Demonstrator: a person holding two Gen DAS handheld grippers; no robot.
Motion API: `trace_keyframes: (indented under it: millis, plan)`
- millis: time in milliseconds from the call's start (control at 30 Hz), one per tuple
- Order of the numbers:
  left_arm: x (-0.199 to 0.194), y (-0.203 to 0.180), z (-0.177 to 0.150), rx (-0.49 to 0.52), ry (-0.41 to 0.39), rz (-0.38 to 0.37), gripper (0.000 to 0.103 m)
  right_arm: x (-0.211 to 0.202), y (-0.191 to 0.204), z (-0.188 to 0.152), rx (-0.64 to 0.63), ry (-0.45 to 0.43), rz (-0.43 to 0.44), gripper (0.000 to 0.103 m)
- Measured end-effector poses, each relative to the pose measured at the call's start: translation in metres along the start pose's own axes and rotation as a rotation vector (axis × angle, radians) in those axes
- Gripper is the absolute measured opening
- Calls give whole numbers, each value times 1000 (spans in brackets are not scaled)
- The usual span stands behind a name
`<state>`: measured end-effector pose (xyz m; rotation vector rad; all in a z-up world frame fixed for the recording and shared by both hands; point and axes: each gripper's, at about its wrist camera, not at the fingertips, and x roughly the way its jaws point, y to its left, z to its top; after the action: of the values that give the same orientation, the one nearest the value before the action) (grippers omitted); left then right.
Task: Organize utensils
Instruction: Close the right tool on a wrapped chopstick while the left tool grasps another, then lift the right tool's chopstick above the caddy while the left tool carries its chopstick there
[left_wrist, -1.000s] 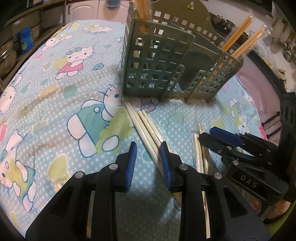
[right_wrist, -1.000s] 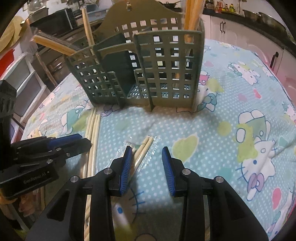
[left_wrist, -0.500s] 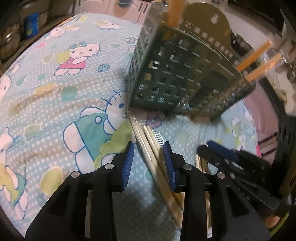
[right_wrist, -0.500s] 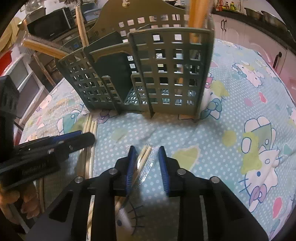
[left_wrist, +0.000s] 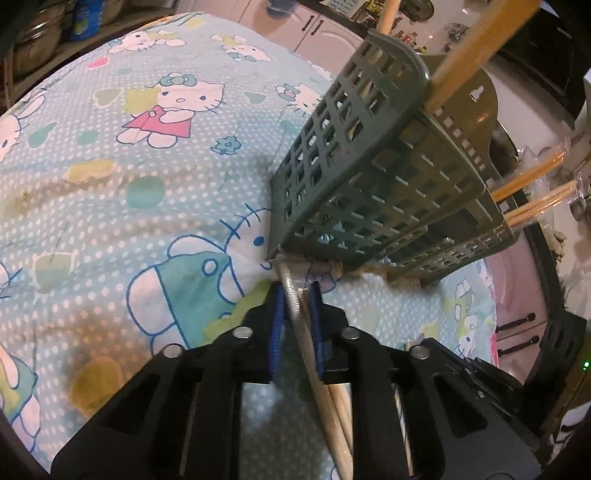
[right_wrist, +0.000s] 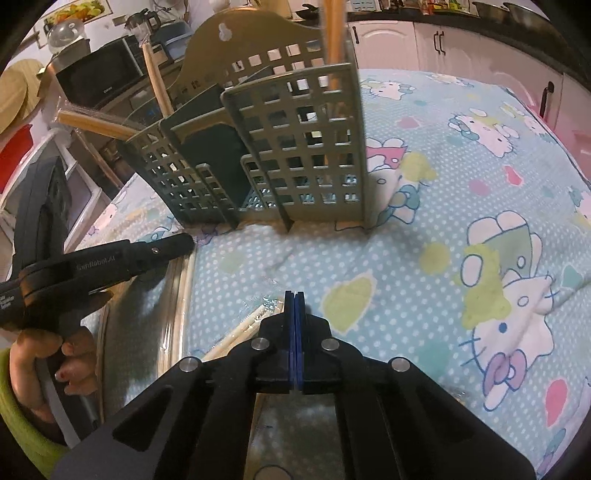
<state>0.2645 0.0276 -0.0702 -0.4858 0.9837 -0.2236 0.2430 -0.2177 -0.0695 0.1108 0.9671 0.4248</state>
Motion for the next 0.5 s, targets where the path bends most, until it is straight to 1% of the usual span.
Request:
trace_keyframes:
  millis: [167,267,400,500]
  plan:
    - [-17,11,0,-4,-25,-12,4,-5,-7,-3,9,-4,-9,1]
    - [-30,16,-1,1,-42,-17,4,-5,-5,-4,12,-8,-13,1]
    - [-49,21,-4,21,-72,-14,4,-18,-10,-6,10,-36,3,1]
    - [-58,22,-5,21,-88,-20,4,-22,-3,-3,-8,-60,4,1]
